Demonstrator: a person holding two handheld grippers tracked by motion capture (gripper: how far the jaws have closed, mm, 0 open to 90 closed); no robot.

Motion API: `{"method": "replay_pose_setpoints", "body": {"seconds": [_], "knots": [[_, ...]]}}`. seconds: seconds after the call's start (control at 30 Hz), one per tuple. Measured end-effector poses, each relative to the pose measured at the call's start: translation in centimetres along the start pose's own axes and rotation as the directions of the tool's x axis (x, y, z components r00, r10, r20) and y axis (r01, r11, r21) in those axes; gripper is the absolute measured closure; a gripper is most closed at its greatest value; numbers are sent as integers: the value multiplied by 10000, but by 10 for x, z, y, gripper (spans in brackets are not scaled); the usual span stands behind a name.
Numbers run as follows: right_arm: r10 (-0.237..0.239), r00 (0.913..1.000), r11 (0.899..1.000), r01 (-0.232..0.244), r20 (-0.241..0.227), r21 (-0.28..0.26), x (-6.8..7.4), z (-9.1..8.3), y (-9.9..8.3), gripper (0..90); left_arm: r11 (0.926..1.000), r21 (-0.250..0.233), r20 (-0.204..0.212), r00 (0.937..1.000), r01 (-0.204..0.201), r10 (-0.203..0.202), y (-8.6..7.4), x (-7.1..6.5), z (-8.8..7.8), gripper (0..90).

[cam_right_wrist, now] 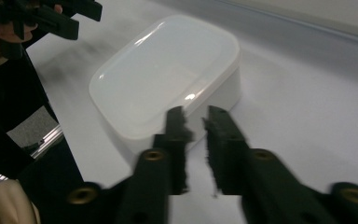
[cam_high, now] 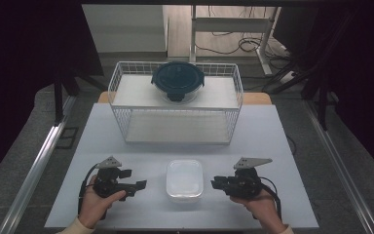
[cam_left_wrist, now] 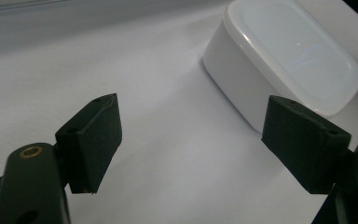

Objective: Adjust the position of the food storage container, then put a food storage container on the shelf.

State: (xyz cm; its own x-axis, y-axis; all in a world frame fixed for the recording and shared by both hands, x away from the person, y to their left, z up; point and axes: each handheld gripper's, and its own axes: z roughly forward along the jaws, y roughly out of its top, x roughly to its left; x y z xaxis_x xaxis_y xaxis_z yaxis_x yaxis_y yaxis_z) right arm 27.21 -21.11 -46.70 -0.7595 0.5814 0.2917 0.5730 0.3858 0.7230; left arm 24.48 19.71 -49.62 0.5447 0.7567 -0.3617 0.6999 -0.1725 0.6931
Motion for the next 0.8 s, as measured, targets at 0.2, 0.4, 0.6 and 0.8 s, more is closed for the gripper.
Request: {"method": "replay_pose_setpoints", "body": {"seconds": [0.2, 0.4, 0.6, 0.8], "knots": [[1346, 9905, 9897, -1330, 276, -536, -11, 2, -7, 308, 10000, -2, 89, 10000, -24, 24, 1, -6, 2, 196], [1541, 9873, 9835, -1496, 378, -1021, -14, -2, -10, 270, 9999, -80, -23, 10000, 70, -70, 1, -5, 1, 195], [1421, 9887, 9861, -1372, 471, -941, -12, 0, -10, 256, 10000, -60, -15, 10000, 77, -77, 1, -5, 0, 196], [1606, 9861, 9818, -1552, 425, -1092, -13, -3, -8, 253, 9998, -185, 10, 9999, 117, -117, 3, -7, -2, 198]]}}
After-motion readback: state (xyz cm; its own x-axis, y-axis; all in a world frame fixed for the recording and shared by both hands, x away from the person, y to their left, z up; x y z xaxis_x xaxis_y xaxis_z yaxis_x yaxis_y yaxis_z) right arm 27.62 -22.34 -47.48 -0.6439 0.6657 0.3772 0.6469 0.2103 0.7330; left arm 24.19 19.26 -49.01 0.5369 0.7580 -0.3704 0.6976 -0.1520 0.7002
